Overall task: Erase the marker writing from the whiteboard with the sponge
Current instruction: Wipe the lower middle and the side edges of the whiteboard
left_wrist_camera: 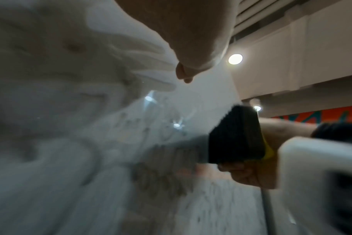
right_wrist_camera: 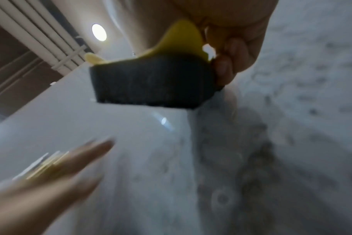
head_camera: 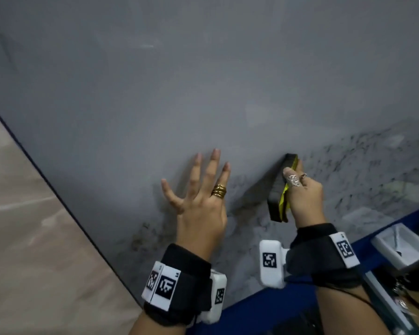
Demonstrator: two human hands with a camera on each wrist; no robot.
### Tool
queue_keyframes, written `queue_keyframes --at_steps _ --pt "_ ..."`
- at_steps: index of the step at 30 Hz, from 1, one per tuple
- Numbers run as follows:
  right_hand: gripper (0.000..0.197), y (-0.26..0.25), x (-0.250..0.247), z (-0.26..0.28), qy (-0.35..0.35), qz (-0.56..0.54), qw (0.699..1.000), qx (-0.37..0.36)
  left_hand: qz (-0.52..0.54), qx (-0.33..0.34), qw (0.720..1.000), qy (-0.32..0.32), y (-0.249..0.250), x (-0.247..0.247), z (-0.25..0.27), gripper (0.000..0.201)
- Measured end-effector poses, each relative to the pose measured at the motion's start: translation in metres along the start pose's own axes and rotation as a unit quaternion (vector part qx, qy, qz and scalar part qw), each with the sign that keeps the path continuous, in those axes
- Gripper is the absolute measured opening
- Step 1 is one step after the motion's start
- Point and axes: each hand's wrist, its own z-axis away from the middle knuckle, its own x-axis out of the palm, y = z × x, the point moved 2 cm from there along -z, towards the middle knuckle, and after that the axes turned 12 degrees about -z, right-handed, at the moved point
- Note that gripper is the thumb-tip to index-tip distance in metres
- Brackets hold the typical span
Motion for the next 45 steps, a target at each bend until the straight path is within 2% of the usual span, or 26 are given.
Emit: queue_keyframes --at_steps 2,5,7,9,12,13,15,17,19,23,24,26,27,28,31,34,36,38,40,42,45 --pt "0.040 0.006 0.013 0.015 -0.031 -0.006 0.999 -0.012 0.005 0.027 1.000 -0.011 0.012 -0.002 -0.018 0.064" --pt "0.075 0.017 0.025 0.030 -0.067 0.053 0.995 -0.044 -0.020 0.060 0.998 -0.028 0.030 0.000 -0.037 0.065" --pt "0.080 0.020 0.018 0.021 -0.071 0.091 0.992 -0.055 -0.041 0.051 0.997 -0.043 0.039 0.002 -0.040 0.067" --pt "0.069 0.020 0.001 0.002 -0.039 0.070 0.996 -0.030 -0.049 0.031 0.997 -0.050 0.046 0.005 -0.038 0.068" --pt "0.042 0.023 -0.030 -0.037 0.009 -0.016 1.000 0.017 -0.070 0.016 0.996 -0.051 0.052 0.009 -0.036 0.071" --pt "0.027 0.021 -0.041 -0.052 0.033 -0.013 0.999 0.018 -0.079 0.018 0.996 -0.047 0.053 0.010 -0.036 0.071" --pt "0.013 0.012 -0.062 -0.078 0.068 -0.019 0.997 0.040 -0.087 0.023 0.995 -0.045 0.054 0.014 -0.037 0.073" --pt "0.022 0.000 -0.074 -0.090 0.082 -0.049 0.993 0.073 -0.090 0.021 0.995 -0.049 0.056 0.017 -0.037 0.082" --pt "0.030 -0.009 -0.070 -0.085 0.064 -0.055 0.993 0.078 -0.103 0.012 0.993 -0.053 0.060 0.020 -0.038 0.091" --pt "0.024 -0.002 -0.029 -0.036 -0.051 -0.034 0.998 0.020 -0.138 -0.006 0.990 -0.036 0.069 0.027 -0.038 0.086" --pt "0.030 0.001 -0.021 -0.026 -0.082 -0.025 0.996 0.016 -0.136 -0.008 0.990 -0.032 0.070 0.029 -0.038 0.083" --pt "0.071 0.006 -0.018 -0.023 -0.117 0.020 0.993 0.008 -0.120 -0.014 0.992 -0.034 0.070 0.029 -0.038 0.083" --pt "0.076 0.004 -0.021 -0.028 -0.109 0.034 0.994 0.000 -0.112 -0.019 0.993 -0.037 0.071 0.028 -0.038 0.083" --pt "0.073 0.003 -0.027 -0.037 -0.091 0.042 0.995 -0.009 -0.105 -0.026 0.993 -0.040 0.073 0.026 -0.039 0.083" --pt "0.048 -0.010 -0.054 -0.077 -0.002 0.057 0.998 -0.033 -0.083 -0.063 0.993 -0.053 0.084 0.014 -0.042 0.071" --pt "0.026 -0.025 -0.094 -0.129 0.111 0.073 0.991 0.012 -0.042 -0.118 0.990 -0.060 0.098 0.007 -0.048 0.061" --pt "0.031 -0.030 -0.113 -0.148 0.133 0.019 0.990 0.051 -0.011 -0.142 0.988 -0.054 0.108 0.004 -0.051 0.060" --pt "0.027 -0.027 -0.115 -0.144 0.125 -0.030 0.988 0.080 -0.004 -0.128 0.991 -0.044 0.121 0.004 -0.056 0.059" --pt "0.024 -0.018 -0.104 -0.124 0.075 -0.021 0.994 0.081 -0.013 -0.082 0.996 -0.035 0.137 0.006 -0.063 0.066" --pt "0.013 -0.008 -0.090 -0.100 0.000 -0.050 0.997 0.066 -0.016 -0.035 0.999 -0.024 0.151 0.009 -0.073 0.073" --pt "0.050 0.004 -0.085 -0.093 -0.040 -0.060 0.995 0.068 -0.021 0.040 0.999 -0.012 0.170 0.013 -0.092 0.080"
